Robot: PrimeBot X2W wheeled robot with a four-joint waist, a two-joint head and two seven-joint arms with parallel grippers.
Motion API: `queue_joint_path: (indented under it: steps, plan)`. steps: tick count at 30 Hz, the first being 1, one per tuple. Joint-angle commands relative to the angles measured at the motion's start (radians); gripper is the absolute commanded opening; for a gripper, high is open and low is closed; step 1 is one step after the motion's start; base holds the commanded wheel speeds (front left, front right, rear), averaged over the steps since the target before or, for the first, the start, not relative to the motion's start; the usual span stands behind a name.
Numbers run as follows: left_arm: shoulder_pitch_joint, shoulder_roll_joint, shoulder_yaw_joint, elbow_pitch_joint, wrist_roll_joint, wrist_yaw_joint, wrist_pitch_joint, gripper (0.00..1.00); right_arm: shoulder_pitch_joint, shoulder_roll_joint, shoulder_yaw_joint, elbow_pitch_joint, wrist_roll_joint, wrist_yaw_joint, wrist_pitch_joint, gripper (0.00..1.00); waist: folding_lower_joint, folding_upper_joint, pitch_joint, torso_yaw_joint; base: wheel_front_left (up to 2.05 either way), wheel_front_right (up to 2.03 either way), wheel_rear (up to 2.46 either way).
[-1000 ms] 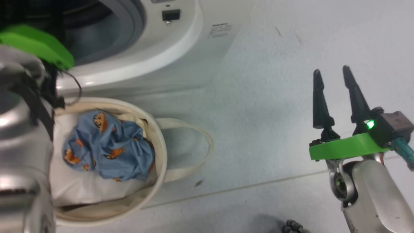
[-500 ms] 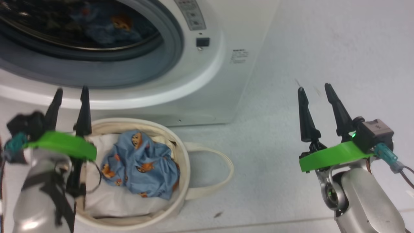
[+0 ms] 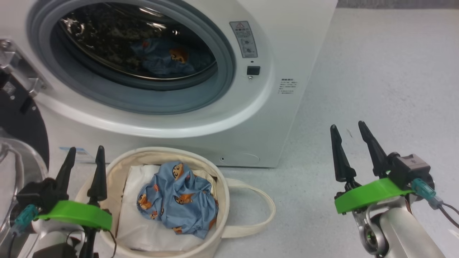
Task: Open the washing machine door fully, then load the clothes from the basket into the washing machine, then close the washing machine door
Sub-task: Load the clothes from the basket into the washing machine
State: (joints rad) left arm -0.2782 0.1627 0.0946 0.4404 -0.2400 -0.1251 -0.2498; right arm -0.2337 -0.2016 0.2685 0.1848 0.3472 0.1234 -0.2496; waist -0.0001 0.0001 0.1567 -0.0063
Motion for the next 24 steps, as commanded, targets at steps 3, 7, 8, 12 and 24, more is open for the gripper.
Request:
queue_joint_path:
  steps: [3,7,8,12,24]
  plan:
    - [0.005,0.008,0.043,-0.052,0.001,-0.005,-0.012,1.0,0.007,-0.009,0.017,-0.025,0.014,0.007,-0.012,1.0,0.0001,-0.0001,-0.017,0.013,0.0,0.0,0.0]
    - [0.013,-0.001,0.042,-0.063,0.004,-0.005,-0.012,1.0,0.009,-0.011,0.021,-0.023,0.017,0.007,-0.012,1.0,0.0001,-0.0001,-0.021,0.015,0.0,0.0,0.0]
    - [0.013,-0.001,0.042,-0.063,0.004,-0.005,-0.012,1.0,0.009,-0.011,0.021,-0.023,0.017,0.007,-0.012,1.0,0.0001,-0.0001,-0.021,0.015,0.0,0.0,0.0]
    - [0.014,-0.004,0.041,-0.075,0.005,-0.005,-0.012,1.0,0.006,-0.013,0.019,-0.023,0.018,0.007,-0.012,1.0,0.0001,-0.0001,-0.019,0.014,0.0,0.0,0.0]
    - [0.013,-0.011,0.057,-0.072,0.002,-0.006,-0.012,1.0,0.0,-0.004,0.019,-0.022,0.017,0.007,-0.012,1.0,0.0001,-0.0001,-0.009,-0.005,0.0,0.0,0.0]
